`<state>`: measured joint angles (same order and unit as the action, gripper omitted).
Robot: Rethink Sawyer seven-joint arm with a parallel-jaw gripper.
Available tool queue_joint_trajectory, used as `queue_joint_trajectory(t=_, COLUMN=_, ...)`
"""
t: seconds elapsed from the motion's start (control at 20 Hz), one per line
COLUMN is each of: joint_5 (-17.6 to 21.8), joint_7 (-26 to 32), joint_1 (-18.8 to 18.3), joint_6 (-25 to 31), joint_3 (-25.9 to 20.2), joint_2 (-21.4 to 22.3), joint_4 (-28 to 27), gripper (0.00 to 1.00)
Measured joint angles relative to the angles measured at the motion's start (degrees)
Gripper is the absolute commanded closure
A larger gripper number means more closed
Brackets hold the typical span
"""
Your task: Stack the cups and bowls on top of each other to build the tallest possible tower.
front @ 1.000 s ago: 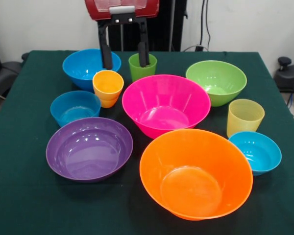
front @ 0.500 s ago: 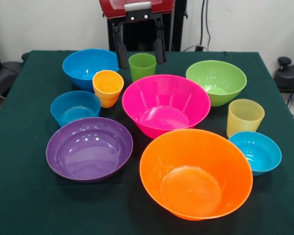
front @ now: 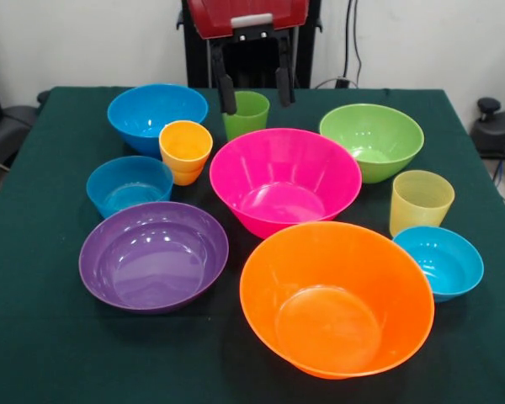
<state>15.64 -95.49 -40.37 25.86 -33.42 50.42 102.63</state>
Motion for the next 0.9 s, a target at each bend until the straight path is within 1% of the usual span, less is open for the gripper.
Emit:
queue_joint_trajectory(t=0.05, joint_5=0.81, joint_7=0.0, joint_1=0.36, joint_6=2.47, joint_3=0.0, joint_2=-0.11, joint_4=-0.09, gripper=0.0)
queue_joint_trajectory(t=0.35, joint_5=3.13, joint_7=0.0, joint_1=1.49, joint_6=7.86, joint_3=-0.01, joint_2=-0.19, joint_4=-0.6, gripper=0.0)
queue_joint_trajectory(t=0.9, joint_5=5.99, joint_7=0.0, joint_1=2.03, joint_6=10.52, joint_3=0.0, joint_2=-0.34, joint_4=-2.03, gripper=0.0)
